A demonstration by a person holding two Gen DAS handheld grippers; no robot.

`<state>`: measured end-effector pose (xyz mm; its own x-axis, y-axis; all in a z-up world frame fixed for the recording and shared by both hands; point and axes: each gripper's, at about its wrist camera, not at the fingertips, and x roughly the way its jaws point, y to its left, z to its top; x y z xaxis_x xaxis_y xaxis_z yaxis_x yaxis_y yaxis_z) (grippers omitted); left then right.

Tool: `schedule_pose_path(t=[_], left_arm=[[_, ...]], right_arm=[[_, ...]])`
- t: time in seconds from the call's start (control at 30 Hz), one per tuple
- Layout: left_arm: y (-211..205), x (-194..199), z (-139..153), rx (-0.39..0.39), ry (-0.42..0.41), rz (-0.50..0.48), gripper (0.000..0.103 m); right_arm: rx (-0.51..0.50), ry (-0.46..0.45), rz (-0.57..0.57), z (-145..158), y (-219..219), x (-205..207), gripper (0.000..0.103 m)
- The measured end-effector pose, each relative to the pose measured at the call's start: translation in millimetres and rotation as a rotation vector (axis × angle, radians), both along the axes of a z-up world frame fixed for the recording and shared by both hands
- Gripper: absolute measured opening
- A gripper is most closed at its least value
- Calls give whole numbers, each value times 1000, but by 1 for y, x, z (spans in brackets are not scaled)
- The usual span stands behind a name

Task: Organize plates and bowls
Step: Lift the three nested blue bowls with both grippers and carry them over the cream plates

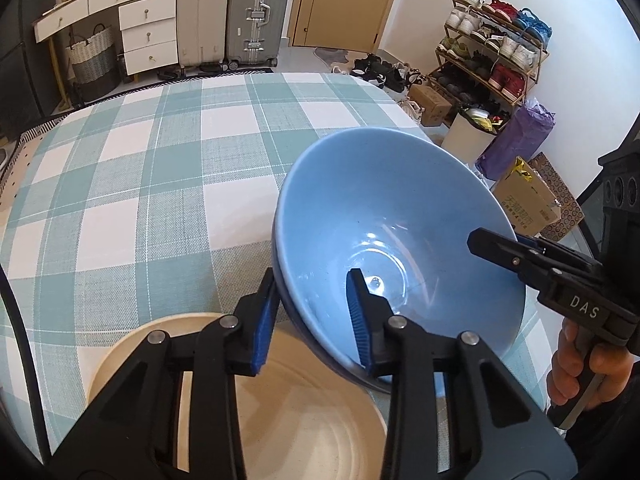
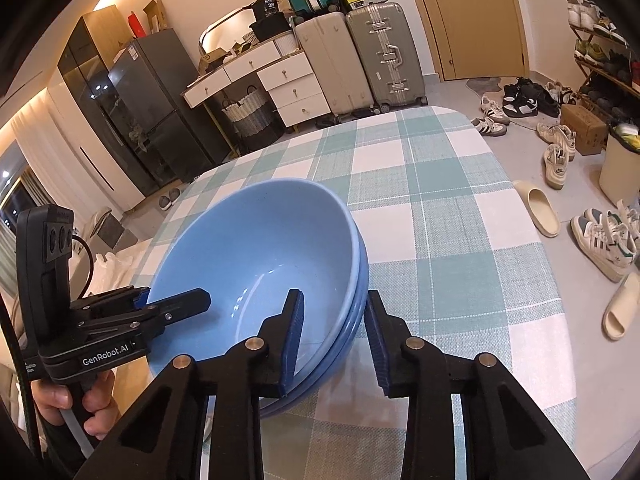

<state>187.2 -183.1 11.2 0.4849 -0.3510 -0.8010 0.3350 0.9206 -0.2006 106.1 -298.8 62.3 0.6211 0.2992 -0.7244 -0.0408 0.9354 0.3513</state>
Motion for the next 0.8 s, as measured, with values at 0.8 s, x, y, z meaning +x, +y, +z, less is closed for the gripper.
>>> schedule_pose_path(t=[0.8], left_arm=[[20,-52,62,-41,-106,20,30]], right_arm=[[-26,-96,1,58,16,-43,32]])
